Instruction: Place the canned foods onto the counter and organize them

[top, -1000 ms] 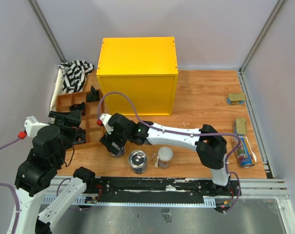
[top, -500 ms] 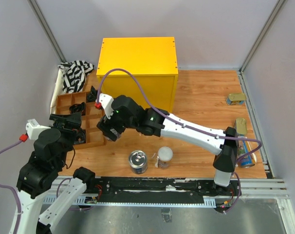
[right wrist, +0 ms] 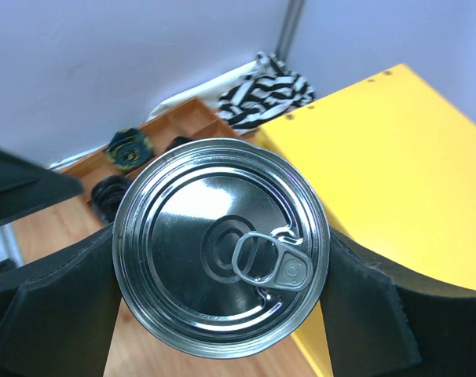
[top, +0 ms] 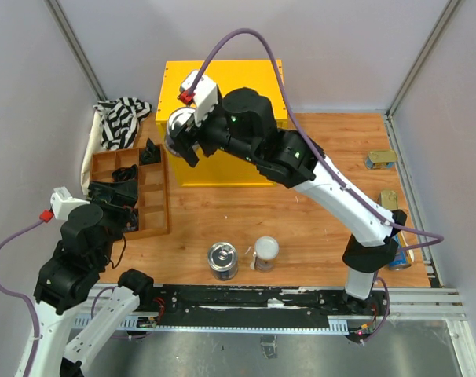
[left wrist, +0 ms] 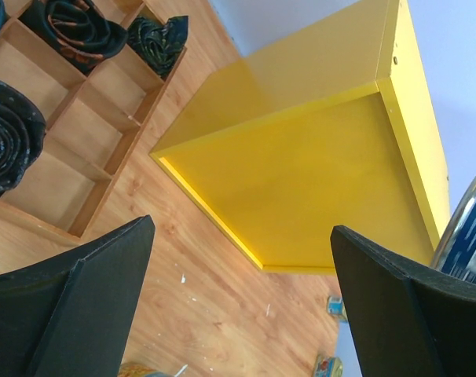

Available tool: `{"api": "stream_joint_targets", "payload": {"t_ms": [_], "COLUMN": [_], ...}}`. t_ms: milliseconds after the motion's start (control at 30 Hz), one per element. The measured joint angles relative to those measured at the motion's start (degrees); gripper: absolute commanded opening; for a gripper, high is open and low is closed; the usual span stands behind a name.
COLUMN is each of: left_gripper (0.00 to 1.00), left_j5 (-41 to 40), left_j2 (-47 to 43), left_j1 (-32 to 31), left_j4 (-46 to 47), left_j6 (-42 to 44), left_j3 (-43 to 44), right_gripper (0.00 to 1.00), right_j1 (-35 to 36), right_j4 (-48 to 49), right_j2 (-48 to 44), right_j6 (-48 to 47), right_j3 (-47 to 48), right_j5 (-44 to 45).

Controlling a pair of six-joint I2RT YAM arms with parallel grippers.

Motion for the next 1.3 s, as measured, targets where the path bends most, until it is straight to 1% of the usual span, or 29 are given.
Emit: {"api": "stream_joint_targets", "payload": {"t_ms": [200, 433, 767, 967, 1000, 1067, 1133, 1167, 1200, 1300], "left_gripper": [0.99, 0.99, 0.99, 0.99, 0.99, 0.99, 0.99, 0.99, 0.99, 0.99], "left_j5": [1.66, 3.72, 5.6, 6.88, 7.06, 7.52, 8.04, 8.31, 8.52, 9.49], "left_j2": [0.2, 2.27, 6.12, 8.07, 8.39, 9.05, 9.6, 9.77, 9.94, 10.45], "left_j1": [0.0, 0.0, 0.0, 0.0, 0.0, 0.0, 0.0, 0.0, 0.0, 0.0], "left_j4": [2.95, 7.13, 11.76, 15.19, 15.67, 16.55, 17.81, 18.36, 18.84, 20.35], "left_j6": [2.19, 5.97, 11.02, 13.75, 14.25, 15.3, 16.44, 16.9, 17.35, 18.56], "left_j3": [-1.14, -2.67, -3.06, -3.87, -4.0, -4.02, -4.02, -4.02, -4.02, -4.02], "right_gripper": [0.0, 0.01, 0.01, 0.01, 0.02, 0.09, 0.18, 0.28, 0.36, 0.53], "right_j1": [-4.48, -8.9, -13.81, -15.56, -15.56, -15.61, -15.82, -15.82, -15.91, -15.93], "right_j4": [2.08, 3.37, 4.57, 6.88, 7.58, 8.66, 9.64, 10.08, 10.45, 11.65], "right_j2": [1.49, 7.96, 9.94, 13.68, 14.25, 14.88, 15.34, 15.56, 15.74, 16.22], "right_j6": [-1.9, -2.8, -2.25, -1.16, -1.05, -0.81, -0.5, -0.35, -0.2, 0.22], "right_j3": [0.94, 5.84, 9.84, 12.72, 13.09, 13.25, 13.31, 13.33, 13.33, 13.33], "right_j5": [0.94, 0.52, -0.83, -1.42, -1.62, -2.08, -2.32, -2.36, -2.4, -2.45]}}
